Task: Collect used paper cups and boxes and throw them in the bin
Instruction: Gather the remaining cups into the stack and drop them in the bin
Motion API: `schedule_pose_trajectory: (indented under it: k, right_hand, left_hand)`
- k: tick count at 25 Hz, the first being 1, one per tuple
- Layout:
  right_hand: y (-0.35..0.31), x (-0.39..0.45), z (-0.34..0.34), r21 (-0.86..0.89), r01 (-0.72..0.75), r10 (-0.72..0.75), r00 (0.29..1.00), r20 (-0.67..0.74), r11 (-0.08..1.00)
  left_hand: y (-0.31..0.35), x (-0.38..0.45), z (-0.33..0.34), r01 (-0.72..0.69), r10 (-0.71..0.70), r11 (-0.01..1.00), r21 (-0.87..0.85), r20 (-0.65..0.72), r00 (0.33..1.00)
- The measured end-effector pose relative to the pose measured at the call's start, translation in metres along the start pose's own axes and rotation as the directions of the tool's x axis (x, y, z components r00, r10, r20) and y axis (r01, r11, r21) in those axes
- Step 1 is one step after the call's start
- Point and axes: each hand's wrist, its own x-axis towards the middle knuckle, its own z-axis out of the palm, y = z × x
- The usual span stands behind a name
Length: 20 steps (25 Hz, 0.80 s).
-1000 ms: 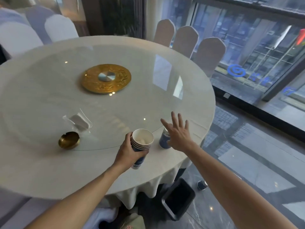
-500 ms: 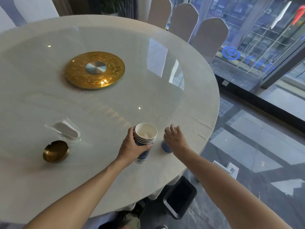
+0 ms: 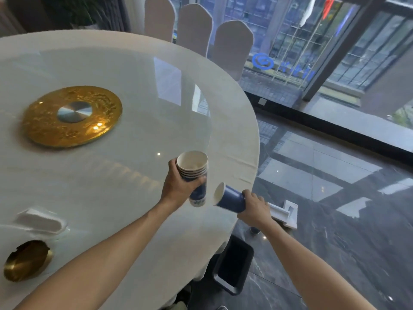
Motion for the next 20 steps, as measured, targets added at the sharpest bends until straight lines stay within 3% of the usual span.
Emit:
schedule_pose_trajectory:
  k: [4, 8, 13, 18, 20]
  right_hand:
    - [0.034, -0.032, 0.017, 0.381, -0.094, 0.085, 0.996, 0.04, 0.92]
    - [0.056, -0.057, 0.019, 0.623, -0.191, 0.191, 0.979, 0.067, 0.759]
    - [0.085, -0.078, 0.018, 0.775, -0.229, 0.29, 0.955, 0.062, 0.589]
    - [0.1, -0.092, 0.019, 0.863, -0.195, 0.322, 0.946, 0.039, 0.467]
    - [0.104, -0.097, 0.022, 0.87, -0.195, 0.321, 0.946, 0.045, 0.453]
  left_hand:
    - [0.031, 0.011, 0.042, -0.069, 0.072, 0.995, -0.07, 0.047, 0.996]
    - [0.05, 0.009, 0.093, -0.143, 0.165, 0.983, -0.118, 0.2, 0.966]
    - [0.055, -0.01, 0.148, -0.133, 0.173, 0.985, -0.113, 0.51, 0.843]
    - [0.04, -0.032, 0.185, -0.119, 0.122, 0.992, -0.05, 0.677, 0.726]
    - [0.037, -0.04, 0.19, -0.106, 0.112, 0.993, -0.051, 0.69, 0.715]
